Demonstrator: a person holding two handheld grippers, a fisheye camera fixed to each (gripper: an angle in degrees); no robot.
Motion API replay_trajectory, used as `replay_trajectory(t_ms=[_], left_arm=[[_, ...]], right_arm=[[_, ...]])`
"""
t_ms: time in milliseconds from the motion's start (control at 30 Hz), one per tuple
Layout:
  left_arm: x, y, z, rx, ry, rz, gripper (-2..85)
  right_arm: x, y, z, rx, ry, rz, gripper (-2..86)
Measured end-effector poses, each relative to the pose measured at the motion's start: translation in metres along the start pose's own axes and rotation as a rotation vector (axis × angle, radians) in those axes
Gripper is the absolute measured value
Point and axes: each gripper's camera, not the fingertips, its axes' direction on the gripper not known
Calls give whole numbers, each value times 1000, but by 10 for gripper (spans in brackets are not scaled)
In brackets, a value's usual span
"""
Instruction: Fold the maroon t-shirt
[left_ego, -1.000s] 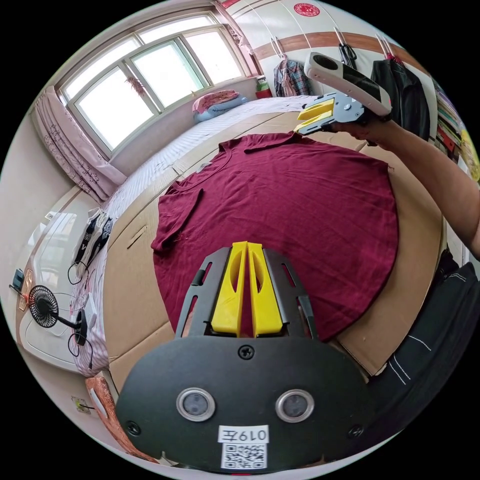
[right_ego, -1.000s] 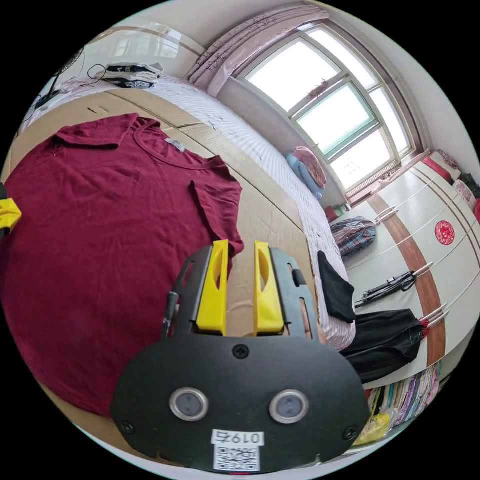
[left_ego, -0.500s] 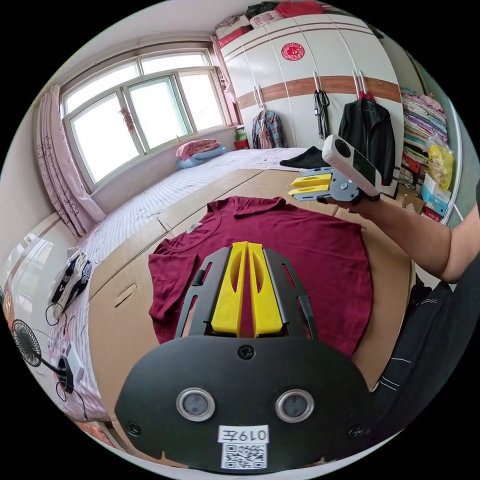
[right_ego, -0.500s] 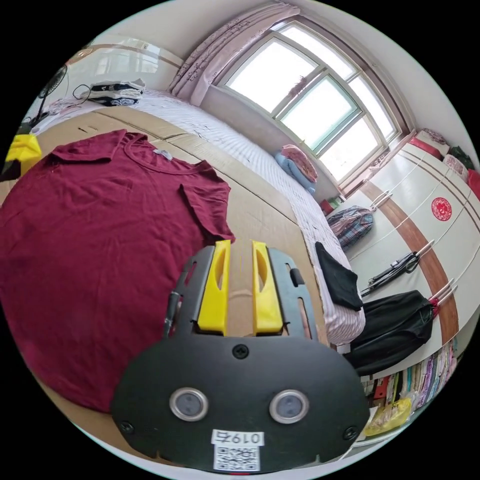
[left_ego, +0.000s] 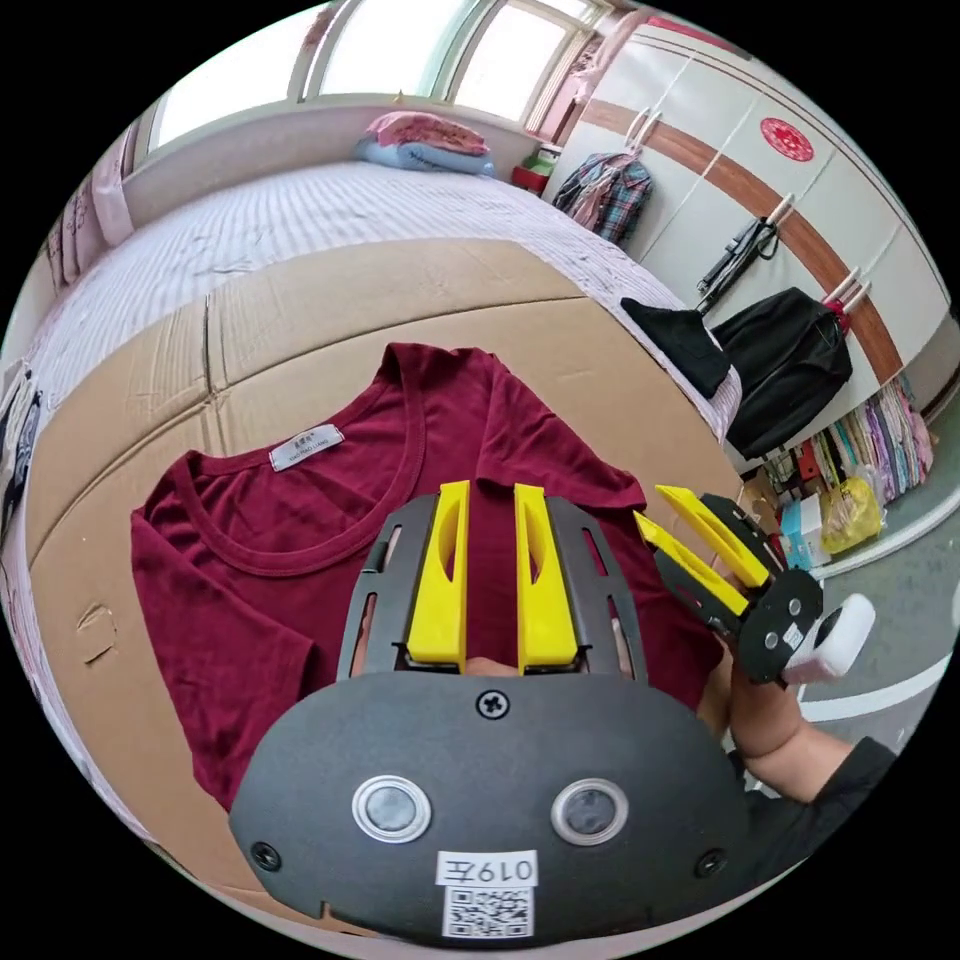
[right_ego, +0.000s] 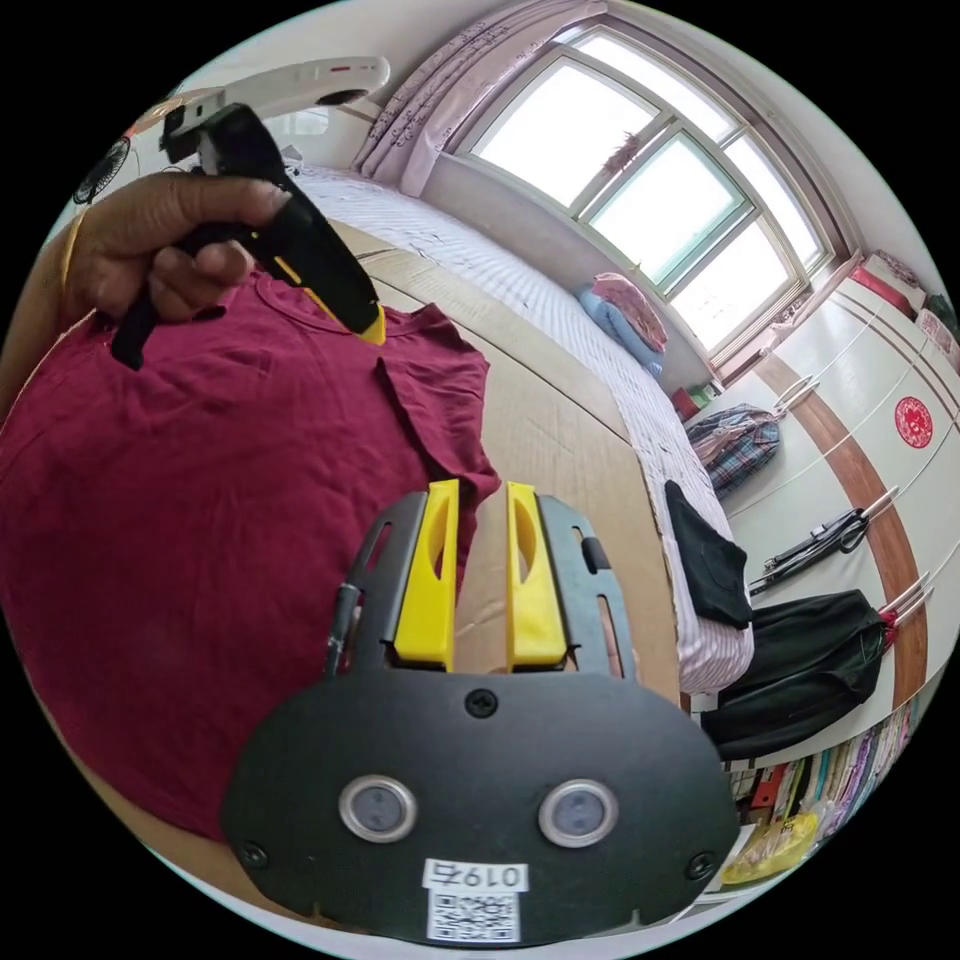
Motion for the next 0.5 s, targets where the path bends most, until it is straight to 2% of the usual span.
replay_trajectory(t_ms=[233, 500], left_arm=[[-10, -89, 7, -24, -68, -78, 61], [-14, -181, -2, -25, -114, -59, 42]], right_arm=[[36, -15, 22, -13, -19, 0, 64], [54, -28, 35, 5, 16, -4, 48]])
